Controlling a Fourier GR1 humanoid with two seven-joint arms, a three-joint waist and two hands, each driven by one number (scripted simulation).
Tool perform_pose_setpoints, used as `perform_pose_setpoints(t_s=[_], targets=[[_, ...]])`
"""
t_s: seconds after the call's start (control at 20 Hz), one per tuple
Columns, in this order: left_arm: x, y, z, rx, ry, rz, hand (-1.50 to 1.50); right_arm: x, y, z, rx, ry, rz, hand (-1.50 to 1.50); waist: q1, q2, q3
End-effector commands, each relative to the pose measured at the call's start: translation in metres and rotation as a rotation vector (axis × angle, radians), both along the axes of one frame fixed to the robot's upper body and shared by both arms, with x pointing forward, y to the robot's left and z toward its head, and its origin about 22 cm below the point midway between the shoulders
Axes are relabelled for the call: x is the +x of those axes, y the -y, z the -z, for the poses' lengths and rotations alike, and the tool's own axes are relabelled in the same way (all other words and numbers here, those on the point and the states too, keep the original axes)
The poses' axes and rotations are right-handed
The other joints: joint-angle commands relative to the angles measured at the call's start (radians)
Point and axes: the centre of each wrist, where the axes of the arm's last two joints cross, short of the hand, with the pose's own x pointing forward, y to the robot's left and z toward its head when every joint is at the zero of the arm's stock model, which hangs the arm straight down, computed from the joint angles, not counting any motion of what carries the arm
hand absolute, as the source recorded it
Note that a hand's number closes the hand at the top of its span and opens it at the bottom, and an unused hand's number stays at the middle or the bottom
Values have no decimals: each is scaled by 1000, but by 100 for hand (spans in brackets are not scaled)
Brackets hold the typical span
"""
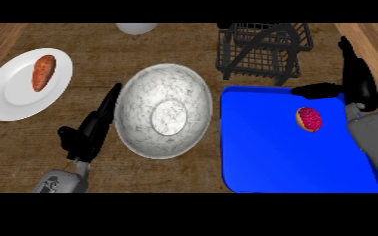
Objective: Pick the cupcake from the tray and place it in the tiered basket
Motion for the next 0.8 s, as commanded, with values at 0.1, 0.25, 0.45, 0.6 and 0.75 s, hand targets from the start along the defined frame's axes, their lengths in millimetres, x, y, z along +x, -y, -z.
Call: perform_pose_setpoints(t_s=[0.1,0.25,0.45,0.6,0.75], targets=[[5,-2,-1,5,5,13,0,3,-4,-29,-302,-447,-5,-150,4,-3,-2],[8,5,3,-6,-19,13,0,10,-35,-67,-325,-574,-46,-150,-4,0,4],[11,15,-6,-3,10,12,0,12,-81,-109,-313,-649,-30,-150,9,4,9],[3,7,-2,-14,-10,22,0,-3,-85,-99,-301,-678,-16,-150,1,4,11],[2,1,-1,-13,-4,25,0,-2,-75,-100,-304,-672,30,-150,5,7,12]])
